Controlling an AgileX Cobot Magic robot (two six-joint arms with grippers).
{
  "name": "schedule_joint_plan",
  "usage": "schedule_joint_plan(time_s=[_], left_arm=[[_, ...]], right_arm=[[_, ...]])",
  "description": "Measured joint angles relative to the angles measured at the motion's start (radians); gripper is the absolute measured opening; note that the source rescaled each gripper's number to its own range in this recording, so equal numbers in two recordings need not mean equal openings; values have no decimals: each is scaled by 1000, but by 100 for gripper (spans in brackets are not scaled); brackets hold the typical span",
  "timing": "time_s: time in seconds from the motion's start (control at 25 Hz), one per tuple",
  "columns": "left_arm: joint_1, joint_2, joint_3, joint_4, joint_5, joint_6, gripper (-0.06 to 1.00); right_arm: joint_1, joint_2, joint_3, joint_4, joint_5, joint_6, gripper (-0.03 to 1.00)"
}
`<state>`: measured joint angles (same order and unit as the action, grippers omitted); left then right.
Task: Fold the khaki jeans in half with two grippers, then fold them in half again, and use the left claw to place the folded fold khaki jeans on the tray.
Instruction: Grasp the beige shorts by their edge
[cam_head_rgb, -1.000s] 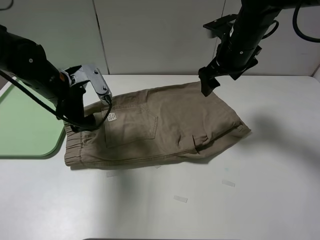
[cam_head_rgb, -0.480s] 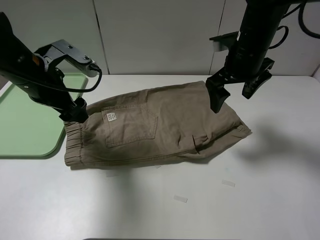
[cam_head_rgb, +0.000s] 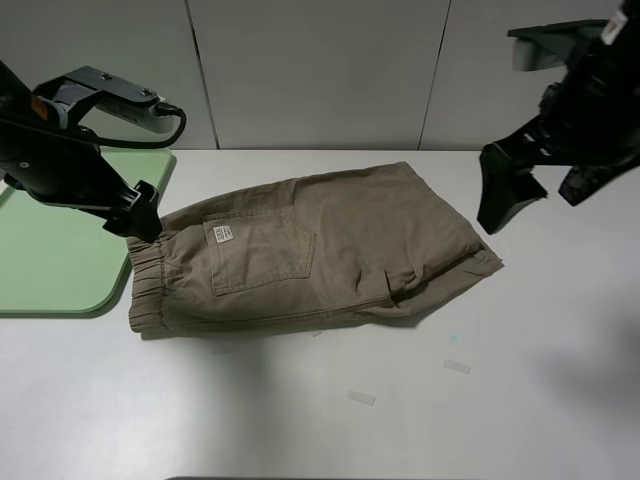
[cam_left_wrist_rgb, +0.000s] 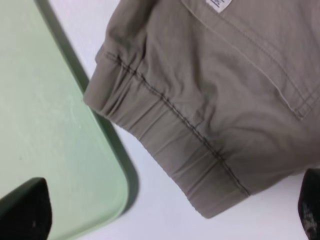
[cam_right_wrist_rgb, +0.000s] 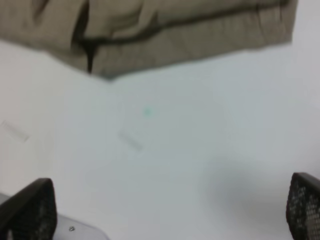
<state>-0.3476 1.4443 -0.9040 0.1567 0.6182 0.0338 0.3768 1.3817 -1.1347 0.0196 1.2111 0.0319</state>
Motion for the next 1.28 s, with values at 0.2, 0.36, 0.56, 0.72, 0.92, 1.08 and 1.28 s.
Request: schedule_joint_plan(time_s=[0.2, 0.36, 0.56, 0.72, 0.92, 1.08, 1.28], left_arm=[[0, -18, 0, -21, 2, -4, 97], [0, -23, 0, -27, 3, -5, 97], [0, -26, 0, -30, 3, -5, 96], [0, -34, 0, -33, 3, -5, 95], [0, -34, 0, -34, 2, -7, 95], [0, -34, 0, -34, 0, -7, 95], [0, -34, 0, -34, -5, -7, 95]], right_arm=[[0, -296, 167, 5, 2, 26, 100], [0, -569, 300, 22, 3, 26, 100], [0, -954, 441, 58, -14, 19, 100], [0, -1223, 523, 39, -54, 19, 100], [0, -1384, 591, -20, -53, 48, 100], [0, -1388, 601, -52, -97, 60, 100], [0, -1389, 632, -77, -167, 94, 100]])
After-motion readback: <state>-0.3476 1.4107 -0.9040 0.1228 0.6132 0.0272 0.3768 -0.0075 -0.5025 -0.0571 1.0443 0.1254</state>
